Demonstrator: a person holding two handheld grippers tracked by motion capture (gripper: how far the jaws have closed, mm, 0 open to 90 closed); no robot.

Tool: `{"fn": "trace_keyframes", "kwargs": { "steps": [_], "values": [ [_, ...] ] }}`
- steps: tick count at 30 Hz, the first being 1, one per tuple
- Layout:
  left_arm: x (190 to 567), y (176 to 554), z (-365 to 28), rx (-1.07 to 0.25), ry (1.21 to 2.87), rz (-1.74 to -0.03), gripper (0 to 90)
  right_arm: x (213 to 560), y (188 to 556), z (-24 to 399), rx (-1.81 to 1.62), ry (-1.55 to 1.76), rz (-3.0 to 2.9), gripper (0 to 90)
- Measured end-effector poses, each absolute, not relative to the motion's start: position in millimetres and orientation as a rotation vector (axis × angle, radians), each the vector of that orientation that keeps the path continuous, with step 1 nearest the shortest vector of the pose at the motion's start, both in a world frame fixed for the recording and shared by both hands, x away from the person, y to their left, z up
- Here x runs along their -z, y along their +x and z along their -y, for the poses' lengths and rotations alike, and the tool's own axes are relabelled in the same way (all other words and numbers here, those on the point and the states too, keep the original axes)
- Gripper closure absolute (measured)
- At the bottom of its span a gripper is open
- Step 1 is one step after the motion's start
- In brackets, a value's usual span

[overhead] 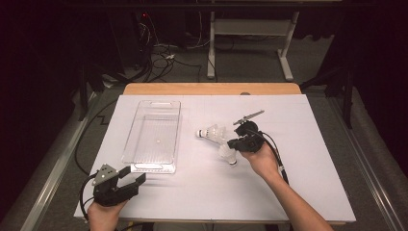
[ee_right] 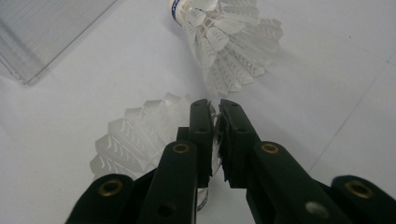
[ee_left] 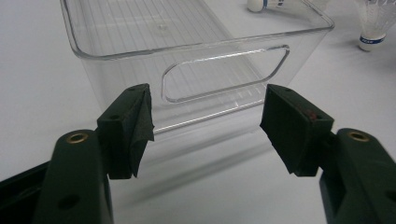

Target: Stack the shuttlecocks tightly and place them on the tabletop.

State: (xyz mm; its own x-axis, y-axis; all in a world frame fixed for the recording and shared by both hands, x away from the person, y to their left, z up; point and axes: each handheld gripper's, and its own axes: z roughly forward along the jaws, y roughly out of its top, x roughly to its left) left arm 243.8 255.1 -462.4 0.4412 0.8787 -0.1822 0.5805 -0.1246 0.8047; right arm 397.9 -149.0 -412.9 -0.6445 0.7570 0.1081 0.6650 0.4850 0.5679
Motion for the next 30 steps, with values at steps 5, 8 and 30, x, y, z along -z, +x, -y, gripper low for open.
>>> {"fn": "trace_keyframes", "kwargs": {
  "steps": [5,8,30],
  "values": [
    [462.4,243.8,-255.0,-0.429,1.819,-1.245,34.7,413.2,395.3,157.3,-0.874,1.258,-2.563,83.7],
    [462.5,243.9,-254.8,-0.429,1.819,-1.245,34.6,414.0,394.1,163.2,-0.875,1.263,-2.558,83.3],
    [462.6,244.0,-254.5,-0.429,1.819,-1.246,34.6,418.7,386.8,187.3,-0.870,1.314,-2.534,78.7]
  ]
}}
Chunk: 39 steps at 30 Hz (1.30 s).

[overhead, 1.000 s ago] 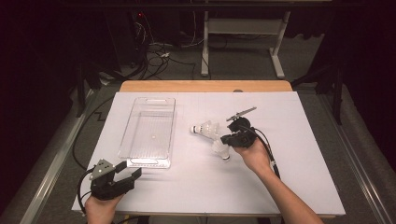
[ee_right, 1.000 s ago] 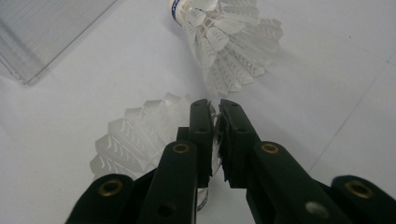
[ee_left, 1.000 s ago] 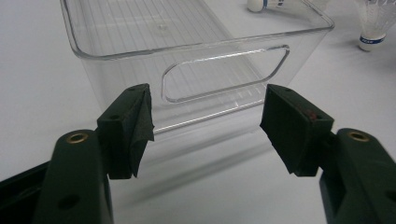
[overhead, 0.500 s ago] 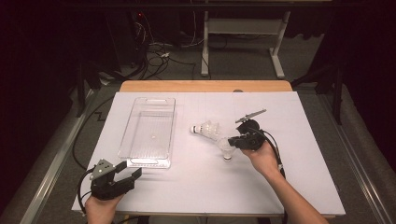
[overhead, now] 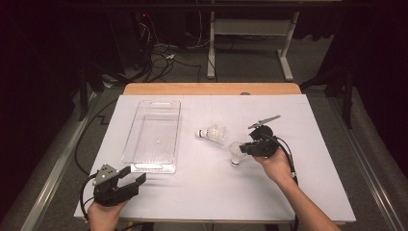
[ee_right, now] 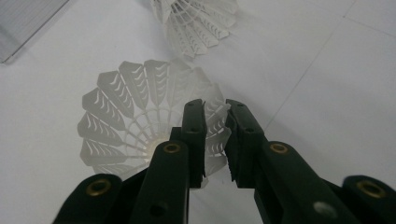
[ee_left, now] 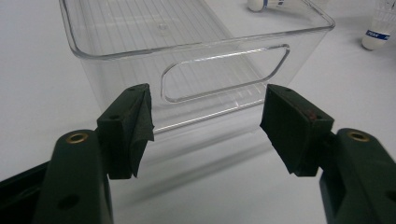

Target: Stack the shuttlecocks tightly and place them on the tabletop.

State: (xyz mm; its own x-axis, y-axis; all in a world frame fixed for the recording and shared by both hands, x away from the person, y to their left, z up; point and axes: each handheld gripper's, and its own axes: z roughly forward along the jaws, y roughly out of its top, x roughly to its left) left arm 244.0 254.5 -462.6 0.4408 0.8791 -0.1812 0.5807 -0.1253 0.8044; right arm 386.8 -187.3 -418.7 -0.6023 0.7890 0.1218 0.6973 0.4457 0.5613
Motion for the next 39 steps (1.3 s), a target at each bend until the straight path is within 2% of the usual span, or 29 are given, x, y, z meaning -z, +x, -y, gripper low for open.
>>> {"fn": "trace_keyframes", "kwargs": {
  "steps": [23,39],
  "values": [
    [462.8,244.2,-254.6,-0.429,1.816,-1.248,34.6,430.2,380.7,210.3,-0.854,1.372,-2.521,73.6],
    [462.8,244.1,-254.5,-0.429,1.816,-1.248,34.6,438.7,378.1,220.3,-0.865,1.402,-2.496,64.4]
  ]
}}
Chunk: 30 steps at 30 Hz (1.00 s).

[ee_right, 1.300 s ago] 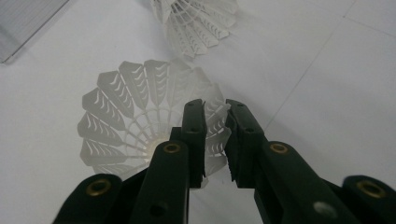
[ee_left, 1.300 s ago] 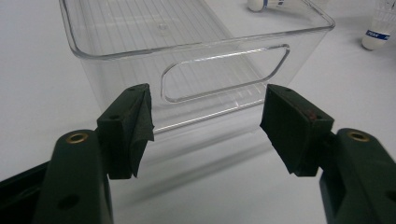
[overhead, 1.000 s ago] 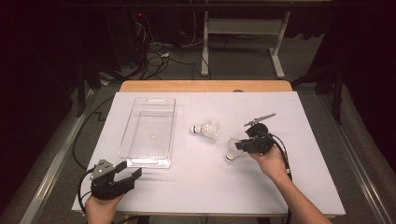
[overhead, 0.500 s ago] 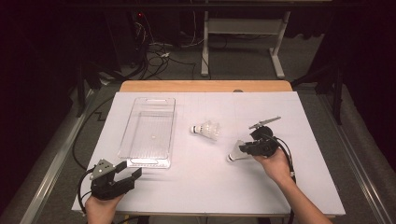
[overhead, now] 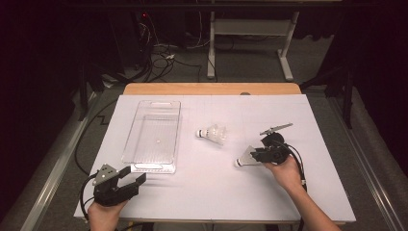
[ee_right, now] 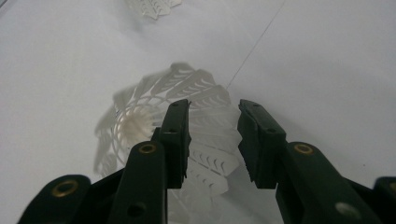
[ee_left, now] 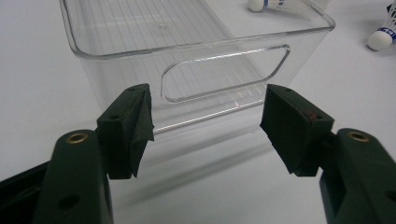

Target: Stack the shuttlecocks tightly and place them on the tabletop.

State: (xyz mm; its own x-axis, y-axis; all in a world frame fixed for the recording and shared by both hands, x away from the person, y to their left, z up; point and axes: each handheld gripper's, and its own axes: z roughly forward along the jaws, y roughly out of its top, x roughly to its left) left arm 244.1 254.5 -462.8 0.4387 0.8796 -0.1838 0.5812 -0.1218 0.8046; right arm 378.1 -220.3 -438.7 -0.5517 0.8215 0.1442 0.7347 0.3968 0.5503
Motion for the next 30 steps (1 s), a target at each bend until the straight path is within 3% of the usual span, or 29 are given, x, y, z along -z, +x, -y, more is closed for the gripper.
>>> {"fn": "trace_keyframes", "kwargs": {
  "steps": [30],
  "values": [
    [462.8,244.1,-254.2,-0.429,1.816,-1.247,34.5,451.8,372.7,238.6,-0.881,1.456,-2.480,63.2]
  ]
}}
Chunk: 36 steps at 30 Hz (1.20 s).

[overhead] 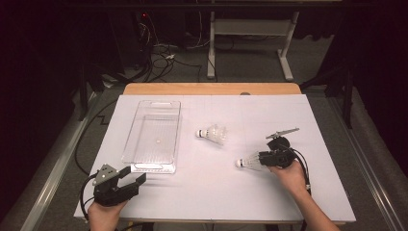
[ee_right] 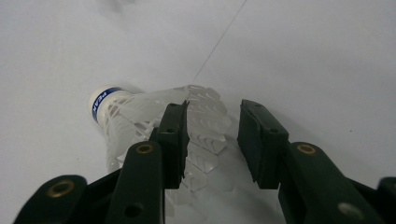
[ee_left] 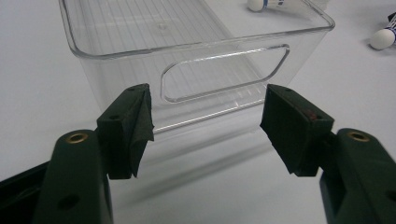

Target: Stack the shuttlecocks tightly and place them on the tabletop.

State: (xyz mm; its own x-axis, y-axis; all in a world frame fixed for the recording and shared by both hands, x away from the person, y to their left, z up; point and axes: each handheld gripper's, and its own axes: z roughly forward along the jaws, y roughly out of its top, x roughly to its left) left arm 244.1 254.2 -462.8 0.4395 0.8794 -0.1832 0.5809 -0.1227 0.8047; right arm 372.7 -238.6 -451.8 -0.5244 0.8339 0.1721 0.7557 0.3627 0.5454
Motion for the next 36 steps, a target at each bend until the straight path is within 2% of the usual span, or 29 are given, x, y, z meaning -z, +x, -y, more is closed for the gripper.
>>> {"fn": "trace_keyframes", "kwargs": {
  "steps": [36],
  "values": [
    [462.9,244.3,-254.0,-0.428,1.816,-1.248,34.6,448.5,361.2,253.3,-0.943,1.443,-2.422,57.8]
  ]
}}
